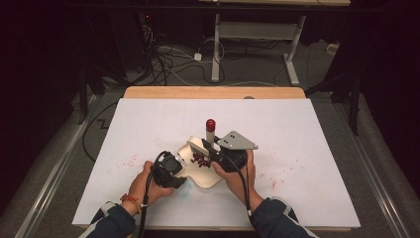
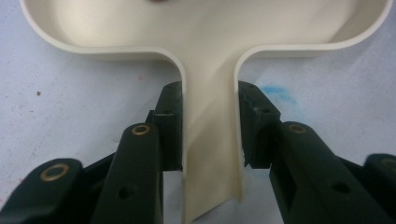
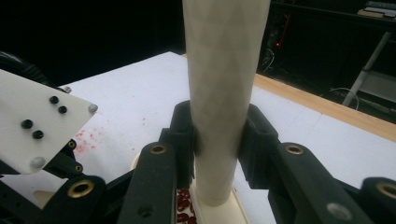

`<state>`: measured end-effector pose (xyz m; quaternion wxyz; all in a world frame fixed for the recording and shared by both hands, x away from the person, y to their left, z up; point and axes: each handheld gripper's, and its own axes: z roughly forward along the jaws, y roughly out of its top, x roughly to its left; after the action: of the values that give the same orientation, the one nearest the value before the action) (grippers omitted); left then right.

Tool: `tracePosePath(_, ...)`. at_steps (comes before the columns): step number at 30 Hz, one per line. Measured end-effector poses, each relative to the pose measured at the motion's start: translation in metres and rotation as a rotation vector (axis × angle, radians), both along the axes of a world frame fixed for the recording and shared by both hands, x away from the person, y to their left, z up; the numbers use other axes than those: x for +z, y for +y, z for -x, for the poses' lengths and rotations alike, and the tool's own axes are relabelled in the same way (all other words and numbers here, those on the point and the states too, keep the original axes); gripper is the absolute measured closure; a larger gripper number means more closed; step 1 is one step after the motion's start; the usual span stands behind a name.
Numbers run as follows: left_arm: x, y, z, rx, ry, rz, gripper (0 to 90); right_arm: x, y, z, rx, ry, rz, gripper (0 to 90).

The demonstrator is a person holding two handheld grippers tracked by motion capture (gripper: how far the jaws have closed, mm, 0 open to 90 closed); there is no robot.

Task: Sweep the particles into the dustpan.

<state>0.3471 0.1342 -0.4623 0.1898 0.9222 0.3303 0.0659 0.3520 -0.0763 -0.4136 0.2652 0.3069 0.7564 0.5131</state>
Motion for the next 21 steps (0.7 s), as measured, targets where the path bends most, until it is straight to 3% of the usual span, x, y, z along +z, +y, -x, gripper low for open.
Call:
tracePosePath(8, 0.0, 0.002, 0.003, 0.0, -0.001, 0.002, 63.9, 0.003, -0.001, 0.005, -0.004, 0.012, -0.033, 70.1)
tracePosePath(13, 0.0, 0.003, 0.004, -0.006, 0.0, -0.001, 63.9, 0.006, -0.002, 0.007, 0.0, -0.008, -0.036, 70.2)
tracePosePath(21, 0.0, 0.007, 0.008, -0.024, 0.0, -0.009, 63.9, 0.021, -0.015, 0.003, -0.02, -0.032, -0.104, 70.1)
